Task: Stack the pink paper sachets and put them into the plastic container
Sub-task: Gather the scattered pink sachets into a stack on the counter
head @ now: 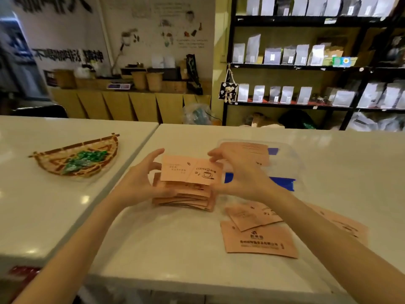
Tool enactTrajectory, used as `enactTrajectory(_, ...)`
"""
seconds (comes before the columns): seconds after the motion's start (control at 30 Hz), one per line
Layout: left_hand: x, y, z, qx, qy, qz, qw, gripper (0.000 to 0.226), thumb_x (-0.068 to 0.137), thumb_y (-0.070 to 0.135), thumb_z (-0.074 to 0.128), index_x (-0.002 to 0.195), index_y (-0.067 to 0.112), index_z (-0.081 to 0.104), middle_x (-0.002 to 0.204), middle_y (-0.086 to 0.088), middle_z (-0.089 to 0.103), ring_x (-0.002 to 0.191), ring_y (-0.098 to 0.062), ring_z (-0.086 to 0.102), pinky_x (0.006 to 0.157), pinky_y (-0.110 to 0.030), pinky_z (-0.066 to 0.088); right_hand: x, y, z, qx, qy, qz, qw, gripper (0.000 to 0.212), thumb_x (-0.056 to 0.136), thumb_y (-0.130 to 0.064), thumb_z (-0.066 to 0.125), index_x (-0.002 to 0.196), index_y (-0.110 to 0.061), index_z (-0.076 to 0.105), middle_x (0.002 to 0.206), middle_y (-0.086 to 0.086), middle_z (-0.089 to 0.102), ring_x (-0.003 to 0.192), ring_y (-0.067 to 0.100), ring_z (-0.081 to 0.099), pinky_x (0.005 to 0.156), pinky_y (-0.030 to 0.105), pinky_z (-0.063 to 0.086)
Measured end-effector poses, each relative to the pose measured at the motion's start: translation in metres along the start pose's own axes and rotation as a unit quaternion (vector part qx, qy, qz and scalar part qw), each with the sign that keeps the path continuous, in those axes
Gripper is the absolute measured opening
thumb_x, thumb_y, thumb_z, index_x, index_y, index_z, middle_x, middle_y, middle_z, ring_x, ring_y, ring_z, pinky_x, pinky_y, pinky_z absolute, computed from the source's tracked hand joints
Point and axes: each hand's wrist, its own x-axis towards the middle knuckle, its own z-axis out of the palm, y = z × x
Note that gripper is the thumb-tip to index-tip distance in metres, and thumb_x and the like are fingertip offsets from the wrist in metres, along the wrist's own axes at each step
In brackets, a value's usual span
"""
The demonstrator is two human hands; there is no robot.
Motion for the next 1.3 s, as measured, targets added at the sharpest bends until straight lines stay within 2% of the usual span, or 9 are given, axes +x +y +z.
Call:
enactTrajectory(0.17,0.007,-0.019,0.007,-0.020,-0.028,-0.047,0.998,0.104,0.056,0.037,0.080,0.137,0.038,0.015,0.139,-0.006,0.044,0.130,-0.027,0.036,0.107,-0.046,0.030,0.009,0.002,0.024,-0.044,-0.025,-0.001,0.999,0.059,0.071,-0.036,0.068,0.125,-0.028,0.044,0.131,-0.007,0.047,0.119,0.011,0.040,0.099,0.028,0.037)
enactTrajectory(0.3,0.009,-0.028,0.008,-0.008,-0.066,-0.030,0.997,0.088,0.060,0.042,0.076,0.133,0.038,0.027,0.137,0.003,0.044,0.128,-0.021,0.037,0.105,-0.040,0.033,0.009,0.006,0.030,-0.080,-0.039,-0.020,0.996,0.052,0.076,-0.039,0.062,0.124,-0.026,0.048,0.137,-0.005,0.046,0.127,0.009,0.033,0.101,0.024,0.025)
enactTrajectory(0.5,0.007,-0.017,0.007,0.060,-0.063,0.019,0.996,0.067,0.064,0.042,0.074,0.124,0.033,0.045,0.139,0.008,0.041,0.127,-0.014,0.034,0.105,-0.034,0.029,0.003,0.017,0.029,-0.163,-0.051,-0.087,0.981,0.041,0.084,-0.042,0.050,0.121,-0.024,0.055,0.142,-0.004,0.044,0.140,0.009,0.015,0.109,0.028,-0.010)
enactTrajectory(0.7,0.001,0.038,0.030,0.060,0.019,0.127,0.990,0.056,0.069,0.047,0.066,0.121,0.032,0.049,0.136,0.009,0.045,0.121,-0.005,0.036,0.099,-0.024,0.028,-0.024,0.026,0.000,-0.106,0.004,-0.051,0.993,0.046,0.082,-0.045,0.053,0.125,-0.027,0.050,0.142,-0.008,0.043,0.132,-0.002,0.021,0.110,0.023,0.015)
enactTrajectory(0.77,-0.002,0.061,0.044,0.052,-0.004,0.162,0.985,0.063,0.072,0.048,0.062,0.128,0.032,0.041,0.139,0.009,0.041,0.121,-0.002,0.034,0.098,-0.021,0.027,-0.039,0.030,-0.016,-0.092,0.026,-0.036,0.995,0.046,0.082,-0.042,0.056,0.125,-0.027,0.049,0.138,-0.009,0.047,0.123,-0.008,0.024,0.103,0.015,0.019)
enactTrajectory(0.9,-0.011,0.099,0.071,0.055,-0.098,0.193,0.975,0.078,0.069,0.063,0.051,0.137,0.036,0.023,0.148,0.014,0.027,0.132,-0.004,0.026,0.108,-0.027,0.027,-0.080,0.046,-0.049,-0.083,0.048,0.027,0.995,0.045,0.081,-0.038,0.059,0.124,-0.026,0.050,0.132,-0.006,0.053,0.126,0.006,0.038,0.104,0.028,0.034)
enactTrajectory(1.03,-0.016,0.111,0.097,0.141,-0.182,0.219,0.948,0.065,0.075,0.064,0.041,0.133,0.035,0.033,0.144,0.013,0.035,0.130,-0.005,0.030,0.106,-0.028,0.028,-0.133,0.073,-0.065,-0.107,0.044,0.106,0.988,0.048,0.080,-0.045,0.058,0.122,-0.025,0.051,0.135,-0.006,0.049,0.131,0.010,0.031,0.108,0.034,0.032)
enactTrajectory(1.17,-0.015,0.111,0.117,0.248,-0.220,0.210,0.920,0.071,0.077,0.068,0.031,0.137,0.031,0.024,0.150,0.008,0.026,0.134,-0.013,0.026,0.110,-0.045,0.026,-0.171,0.099,-0.064,-0.160,-0.013,0.175,0.971,0.069,0.077,-0.062,0.047,0.136,-0.028,0.034,0.147,-0.010,0.033,0.138,0.007,0.015,0.109,0.027,0.016)
enactTrajectory(1.3,-0.014,0.114,0.122,0.289,-0.225,0.207,0.907,0.069,0.082,0.061,0.030,0.140,0.024,0.020,0.153,0.003,0.018,0.140,-0.014,0.013,0.112,-0.035,0.014,-0.185,0.108,-0.066,-0.183,-0.028,0.212,0.960,0.077,0.079,-0.063,0.043,0.141,-0.023,0.023,0.151,-0.007,0.024,0.140,0.009,0.008,0.110,0.027,0.012)
